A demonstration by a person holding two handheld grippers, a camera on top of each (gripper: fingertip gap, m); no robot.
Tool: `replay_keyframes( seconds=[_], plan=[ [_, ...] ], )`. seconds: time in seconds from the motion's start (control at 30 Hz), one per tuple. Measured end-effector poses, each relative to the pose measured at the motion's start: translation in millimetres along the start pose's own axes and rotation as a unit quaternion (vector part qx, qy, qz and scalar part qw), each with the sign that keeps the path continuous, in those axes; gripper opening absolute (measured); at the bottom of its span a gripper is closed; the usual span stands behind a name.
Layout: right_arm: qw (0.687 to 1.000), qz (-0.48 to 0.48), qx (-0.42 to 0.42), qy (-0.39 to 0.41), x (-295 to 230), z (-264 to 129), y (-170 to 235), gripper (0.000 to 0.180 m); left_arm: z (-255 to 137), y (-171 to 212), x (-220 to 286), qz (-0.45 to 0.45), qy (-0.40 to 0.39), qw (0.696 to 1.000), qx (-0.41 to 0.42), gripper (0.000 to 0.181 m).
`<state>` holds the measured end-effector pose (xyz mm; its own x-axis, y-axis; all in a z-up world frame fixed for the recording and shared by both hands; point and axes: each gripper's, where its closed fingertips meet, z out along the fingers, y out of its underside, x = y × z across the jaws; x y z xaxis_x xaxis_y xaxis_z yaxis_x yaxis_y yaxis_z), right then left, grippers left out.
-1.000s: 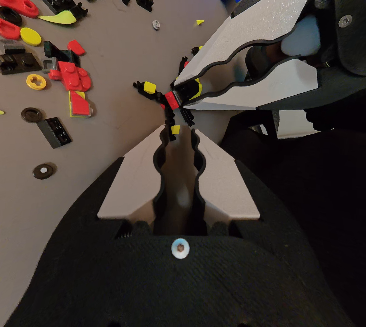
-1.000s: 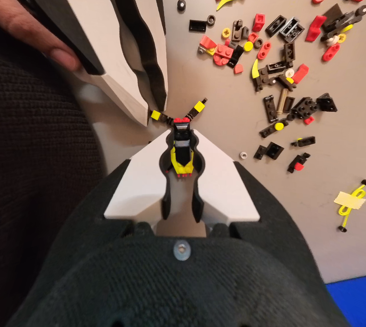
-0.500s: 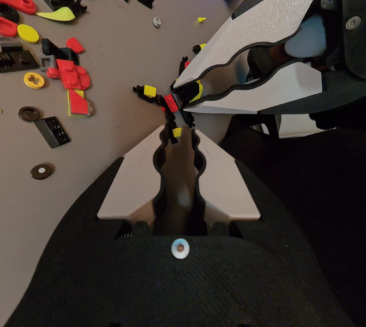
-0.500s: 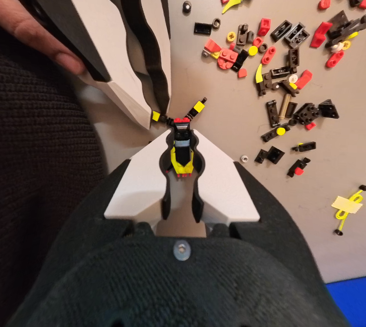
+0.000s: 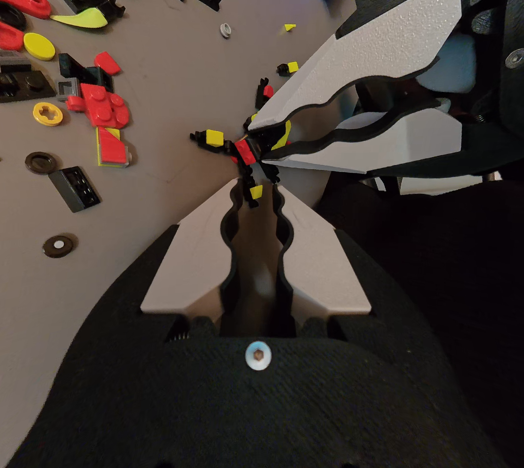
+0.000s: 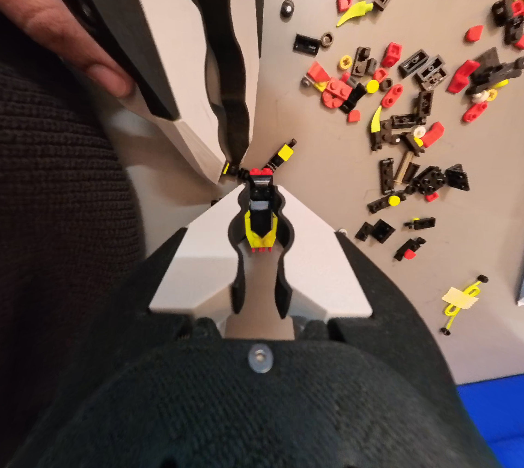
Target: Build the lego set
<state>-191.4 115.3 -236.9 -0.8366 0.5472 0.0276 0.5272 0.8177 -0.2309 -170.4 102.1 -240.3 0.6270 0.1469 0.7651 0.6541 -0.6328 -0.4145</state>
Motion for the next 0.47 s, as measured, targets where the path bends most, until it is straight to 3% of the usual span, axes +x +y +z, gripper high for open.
replay_keyframes(
  seconds=[0.03,0.23,0.47],
  plan=[
    [1.0,-0.004,-0.001,0.0,0.0,0.1,-0.1,0.014,0.0,0.0,0.0,0.0,0.0,1.0,0.0,0.019],
    [0.999,-0.026,-0.018,0.017,0.2,1.0,-0.4,0.014,0.2,0.1,-0.1,0.002,-0.003,1.0,0.0,0.019],
    [0.999,0.016,0.041,-0.018,1.5,0.1,-1.7,0.014,-1.0,-1.8,1.9,0.007,0.0,1.0,0.006,0.022]
  ],
)
